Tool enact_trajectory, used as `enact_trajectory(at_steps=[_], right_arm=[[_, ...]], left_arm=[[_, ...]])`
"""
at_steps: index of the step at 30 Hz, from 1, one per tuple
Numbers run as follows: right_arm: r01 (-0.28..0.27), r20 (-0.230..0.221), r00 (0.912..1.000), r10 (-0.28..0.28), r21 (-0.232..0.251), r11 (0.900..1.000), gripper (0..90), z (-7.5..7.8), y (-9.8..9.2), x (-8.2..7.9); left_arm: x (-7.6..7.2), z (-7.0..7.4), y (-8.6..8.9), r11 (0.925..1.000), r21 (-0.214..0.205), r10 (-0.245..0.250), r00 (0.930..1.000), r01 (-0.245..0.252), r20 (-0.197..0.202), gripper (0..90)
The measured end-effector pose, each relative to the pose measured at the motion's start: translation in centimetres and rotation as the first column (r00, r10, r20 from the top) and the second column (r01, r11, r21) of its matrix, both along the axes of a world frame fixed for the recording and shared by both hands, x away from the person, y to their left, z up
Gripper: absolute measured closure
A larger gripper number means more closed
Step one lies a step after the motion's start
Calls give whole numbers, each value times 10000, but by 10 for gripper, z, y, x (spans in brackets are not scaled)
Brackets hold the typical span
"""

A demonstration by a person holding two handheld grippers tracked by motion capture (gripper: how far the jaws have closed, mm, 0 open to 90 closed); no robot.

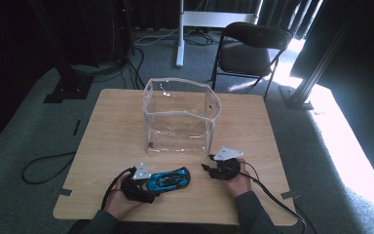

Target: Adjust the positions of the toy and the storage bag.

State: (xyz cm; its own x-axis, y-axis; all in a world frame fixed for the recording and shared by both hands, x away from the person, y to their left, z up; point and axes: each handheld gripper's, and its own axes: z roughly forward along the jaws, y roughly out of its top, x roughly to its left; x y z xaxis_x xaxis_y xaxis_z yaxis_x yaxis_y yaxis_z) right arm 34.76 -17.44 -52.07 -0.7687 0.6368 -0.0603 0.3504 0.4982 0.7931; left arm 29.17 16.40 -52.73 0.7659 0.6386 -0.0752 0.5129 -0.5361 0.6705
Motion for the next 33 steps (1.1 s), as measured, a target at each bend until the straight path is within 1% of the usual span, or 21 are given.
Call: enact_trajectory(at_steps=[4, 5, 6, 7, 8, 9, 12, 13, 14, 15, 16, 17, 18, 20, 23, 24, 26, 27, 31, 32, 33], right_arm=[[-10, -13, 10000, 10, -34, 10000, 485, -1, 0, 0], [-8, -54, 10000, 7, -44, 10000, 484, -1, 1, 0], [-8, -54, 10000, 7, -44, 10000, 484, -1, 1, 0], [-11, -44, 10000, 11, -65, 10000, 484, -1, 0, 0], [-11, -44, 10000, 11, -65, 10000, 484, -1, 0, 0], [-27, -34, 10000, 26, -67, 10000, 484, -1, 0, 0], [-8, -112, 9999, 7, -63, 10000, 483, -2, 0, 0], [-8, -112, 9999, 7, -63, 10000, 483, -2, 0, 0], [-51, -112, 9999, 50, -85, 10000, 482, -3, 1, 0], [-51, -112, 9999, 50, -85, 10000, 482, -3, 1, 0], [-76, -87, 9999, 75, -138, 9999, 481, -3, 1, -1], [-46, -96, 9999, 45, -113, 9999, 480, -3, 1, -1], [-37, -84, 10000, 36, -55, 10000, 480, -2, 1, -1], [-41, -77, 10000, 41, -43, 10000, 480, -2, 1, -1], [-34, -79, 10000, 33, -92, 10000, 476, -2, 0, -1], [-25, -85, 10000, 24, -88, 10000, 476, -2, 0, -1], [-38, -37, 10000, 37, -69, 10000, 476, -1, 0, -1], [-27, -44, 10000, 27, -64, 10000, 476, -1, 0, -1], [-24, -28, 10000, 24, -56, 10000, 476, -1, -1, -1], [-22, -55, 10000, 22, -67, 10000, 477, -2, 0, -1], [-22, -55, 10000, 22, -67, 10000, 477, -2, 0, -1]], left_arm=[[9, 6, 1, 9996, -255, -105, 9999, 107, 99, 238], [13, 11, 1, 9991, -58, 432, 9975, -429, 554, 381], [14, 13, 1, 9967, 242, 750, 9940, -771, 801, 381], [15, 14, 4, 9952, 282, 913, 9918, -942, 899, 364], [15, 15, 8, 9977, -96, 680, 9948, -674, 753, 364], [12, 16, 12, 9964, -557, 674, 9959, -640, 611, 363], [5, 15, 14, 9974, -489, 552, 9970, -525, 552, 298], [3, 14, 14, 9974, -526, 509, 9975, -483, 495, 298], [-2, 12, 11, 9973, -594, 449, 9979, -421, 470, 251], [-2, 12, 11, 9973, -594, 449, 9979, -421, 470, 223], [-6, 11, 8, 9981, -508, 362, 9983, -340, 446, 223], [-9, 9, 4, 9993, -316, 223, 9987, -208, 451, 188], [-11, 7, 1, 9998, -116, 150, 9991, -146, 409, 184], [-15, 2, -2, 9999, 102, 118, 9994, -122, 335, 175], [-18, -5, -4, 9975, 627, 317, 9989, -337, 333, 176], [-17, -8, -4, 9923, 1085, 560, 9979, -593, 335, 178], [-15, -8, 2, 9907, 1027, 860, 9957, -890, 330, 217], [-13, -7, 4, 9912, 998, 848, 9961, -869, 248, 237], [-9, -6, 7, 9907, 981, 924, 9953, -947, 279, 275], [-7, -6, 7, 9911, 1000, 856, 9960, -879, 272, 319], [-5, -6, 7, 9915, 959, 849, 9959, -874, 296, 319]])
